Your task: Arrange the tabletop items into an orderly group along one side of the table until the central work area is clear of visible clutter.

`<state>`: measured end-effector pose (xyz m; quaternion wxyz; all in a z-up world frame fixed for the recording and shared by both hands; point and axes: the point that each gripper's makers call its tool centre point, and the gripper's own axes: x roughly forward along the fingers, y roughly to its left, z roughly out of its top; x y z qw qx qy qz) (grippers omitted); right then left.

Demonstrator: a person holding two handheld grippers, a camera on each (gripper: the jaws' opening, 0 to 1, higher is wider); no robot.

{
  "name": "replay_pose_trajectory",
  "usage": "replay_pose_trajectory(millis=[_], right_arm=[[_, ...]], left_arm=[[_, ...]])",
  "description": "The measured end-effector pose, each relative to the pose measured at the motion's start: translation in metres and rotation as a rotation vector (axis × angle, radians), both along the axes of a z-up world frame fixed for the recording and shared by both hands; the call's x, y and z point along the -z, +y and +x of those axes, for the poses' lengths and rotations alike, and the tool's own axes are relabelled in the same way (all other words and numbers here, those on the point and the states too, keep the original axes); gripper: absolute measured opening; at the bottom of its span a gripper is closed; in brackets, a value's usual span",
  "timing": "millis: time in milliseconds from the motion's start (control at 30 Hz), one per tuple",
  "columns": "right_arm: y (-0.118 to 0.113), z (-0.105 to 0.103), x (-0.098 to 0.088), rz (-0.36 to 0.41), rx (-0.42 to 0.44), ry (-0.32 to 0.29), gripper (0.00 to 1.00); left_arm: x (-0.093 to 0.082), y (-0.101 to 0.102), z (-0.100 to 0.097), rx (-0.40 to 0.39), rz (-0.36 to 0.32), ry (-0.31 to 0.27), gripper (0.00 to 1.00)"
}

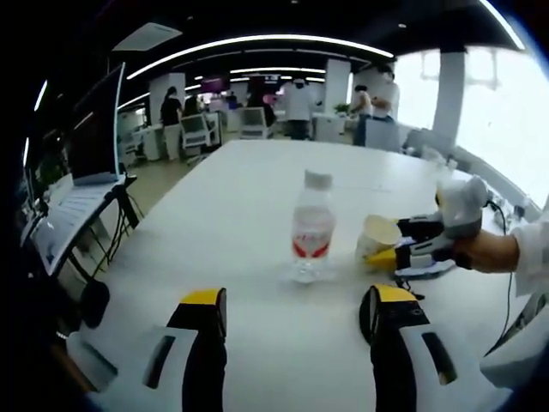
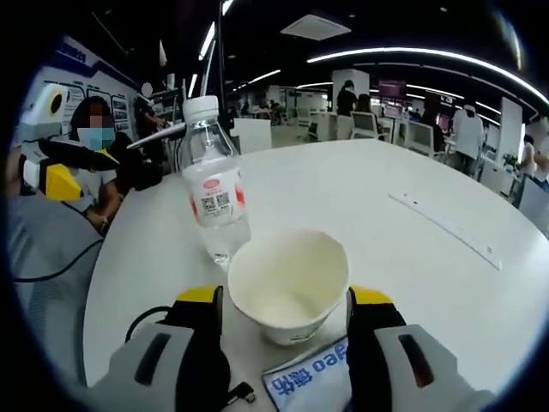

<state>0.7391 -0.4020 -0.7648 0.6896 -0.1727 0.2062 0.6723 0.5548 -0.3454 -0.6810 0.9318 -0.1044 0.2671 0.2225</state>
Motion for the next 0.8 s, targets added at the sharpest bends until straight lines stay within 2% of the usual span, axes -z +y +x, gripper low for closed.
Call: replay_pose_trajectory(millis=[167,367,467,800], right_arm=[[-0.003,0.003,-0.014,0.031,0.012,0.000,0.61],[-0.006,0.007,-0.016,0.036,0.024,-0.001,0.65],[-0.008,0.004,-0.014,0.032,0.023,0.019,0.70],[-0.018,0.006,-0.019,0.037,0.030,0.017,0.69]], left_arm=[[0.000,-0.002,0.002,0.008,-0.001,0.001,0.64],[0.002,-0.003,0.003,0.013,-0.008,0.002,0.65],[0.003,-0.003,0.003,0.016,-0.010,0.005,0.66],[0.005,-0.005,0.009,0.036,-0.020,0.005,0.66]])
